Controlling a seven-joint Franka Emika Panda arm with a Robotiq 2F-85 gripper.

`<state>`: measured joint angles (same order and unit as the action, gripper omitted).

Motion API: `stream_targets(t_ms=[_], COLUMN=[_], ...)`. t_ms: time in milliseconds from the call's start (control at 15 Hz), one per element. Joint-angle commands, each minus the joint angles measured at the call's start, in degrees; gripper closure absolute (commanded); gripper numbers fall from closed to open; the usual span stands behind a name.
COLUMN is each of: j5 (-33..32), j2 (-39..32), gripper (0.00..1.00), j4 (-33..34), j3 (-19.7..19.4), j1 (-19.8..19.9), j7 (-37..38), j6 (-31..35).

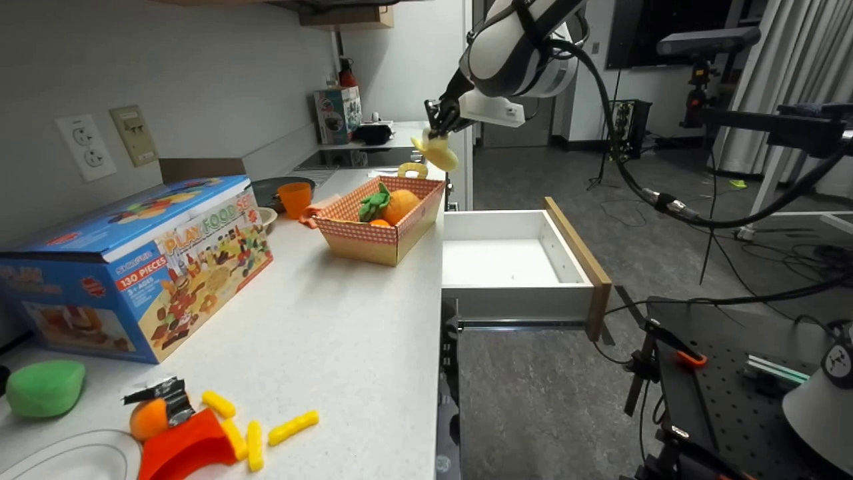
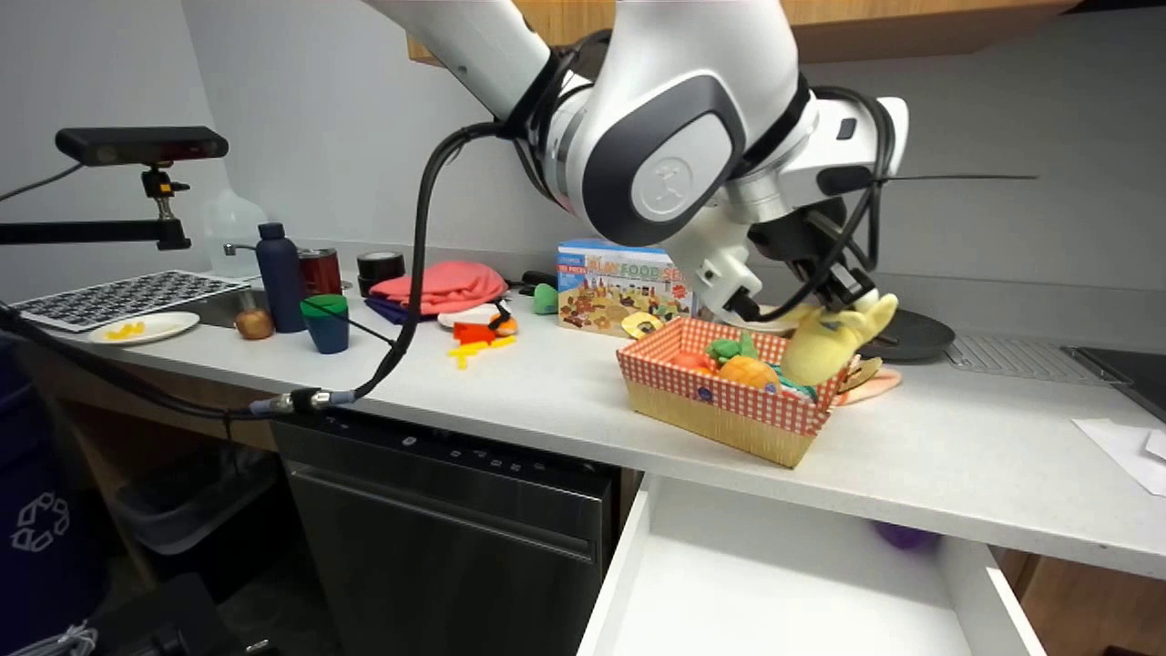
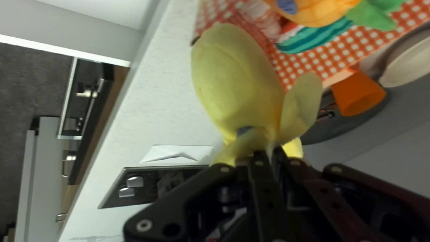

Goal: Pen the top right drawer, remove the toy pineapple and banana, put it in the fruit box and close the drawer

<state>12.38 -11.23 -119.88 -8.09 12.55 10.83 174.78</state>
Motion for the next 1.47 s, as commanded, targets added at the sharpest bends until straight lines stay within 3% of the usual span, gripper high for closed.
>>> stream_targets(t_ms=[0, 133, 333, 400, 533, 733, 1067, 1333, 1400], j5=[10.1, 14.1, 16.0, 16.0, 15.6, 15.1, 11.3, 2.1, 1.3], j2=[-1.3, -3.2, -5.8, -6.5, -7.6, -8.1, -5.0, -3.6, -2.9], gripper=[0.98, 0.98, 0.98, 0.68, 0.61, 0.38, 0.01, 0.00, 0.00], j4=[3.4, 6.3, 9.1, 9.5, 10.0, 9.8, 6.7, 4.7, 2.9], j3=[9.9, 14.0, 16.1, 16.3, 16.4, 16.3, 10.7, 0.1, -1.3], j1=[3.6, 5.2, 6.8, 7.3, 8.4, 9.7, 7.8, 3.0, 4.2], j7=[-7.4, -10.2, -11.9, -11.9, -11.8, -11.5, -7.4, -1.1, -1.6], j6=[2.9, 2.2, 0.5, 0.1, -0.5, -1.4, -6.0, -13.2, -14.9])
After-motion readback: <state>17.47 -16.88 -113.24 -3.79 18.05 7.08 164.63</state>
